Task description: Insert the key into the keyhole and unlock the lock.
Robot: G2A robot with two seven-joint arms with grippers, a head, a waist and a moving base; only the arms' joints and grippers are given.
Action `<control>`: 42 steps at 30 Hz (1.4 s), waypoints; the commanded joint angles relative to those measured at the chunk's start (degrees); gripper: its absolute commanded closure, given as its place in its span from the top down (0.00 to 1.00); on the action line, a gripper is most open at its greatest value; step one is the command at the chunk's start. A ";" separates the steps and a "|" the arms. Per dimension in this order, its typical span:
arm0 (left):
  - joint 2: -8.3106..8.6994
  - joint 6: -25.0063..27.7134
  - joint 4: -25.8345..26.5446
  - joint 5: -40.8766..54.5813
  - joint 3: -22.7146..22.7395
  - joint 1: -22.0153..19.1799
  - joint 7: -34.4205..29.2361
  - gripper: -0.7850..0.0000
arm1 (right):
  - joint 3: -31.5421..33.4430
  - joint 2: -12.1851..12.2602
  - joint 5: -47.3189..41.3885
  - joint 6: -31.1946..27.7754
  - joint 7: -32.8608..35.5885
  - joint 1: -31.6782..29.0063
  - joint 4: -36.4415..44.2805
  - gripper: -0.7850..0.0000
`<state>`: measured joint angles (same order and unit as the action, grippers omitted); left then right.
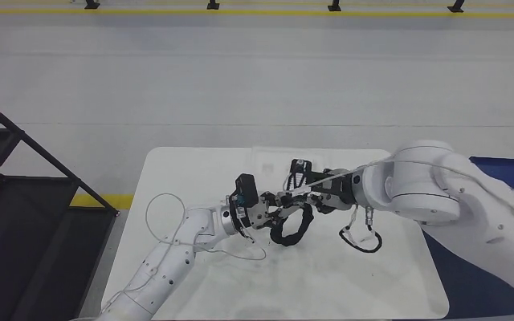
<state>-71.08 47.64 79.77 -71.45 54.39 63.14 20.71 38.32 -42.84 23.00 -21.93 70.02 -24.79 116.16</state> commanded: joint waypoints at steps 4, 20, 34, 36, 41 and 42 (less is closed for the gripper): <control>-0.03 0.06 0.03 -0.19 -0.08 0.00 0.07 0.00 | 0.77 -0.07 -1.18 3.19 0.08 -0.76 -0.03 0.00; -0.04 -0.28 0.20 -1.82 -0.01 0.02 1.57 0.00 | 3.74 -0.37 -6.61 13.08 -2.08 -4.40 -0.85 0.00; 0.16 0.01 -0.72 -2.62 0.81 -0.06 2.49 0.00 | 10.50 1.53 -3.03 13.74 -5.04 -10.80 1.89 1.00; 0.21 0.04 -0.93 -2.14 1.16 0.08 2.98 0.00 | 12.47 2.19 -1.84 12.03 -6.21 -12.78 2.70 1.00; 0.32 -0.02 -0.93 -0.43 2.31 0.30 4.30 0.00 | 16.57 3.83 0.16 6.61 -7.93 -18.51 3.40 1.00; 0.33 0.12 -0.83 -0.01 2.51 0.33 4.50 0.00 | 17.32 4.11 0.21 5.70 -8.42 -19.75 3.29 1.00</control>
<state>-70.77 47.63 78.81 -71.97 56.65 63.43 24.95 54.69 -39.07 23.25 -15.08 62.14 -42.99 119.59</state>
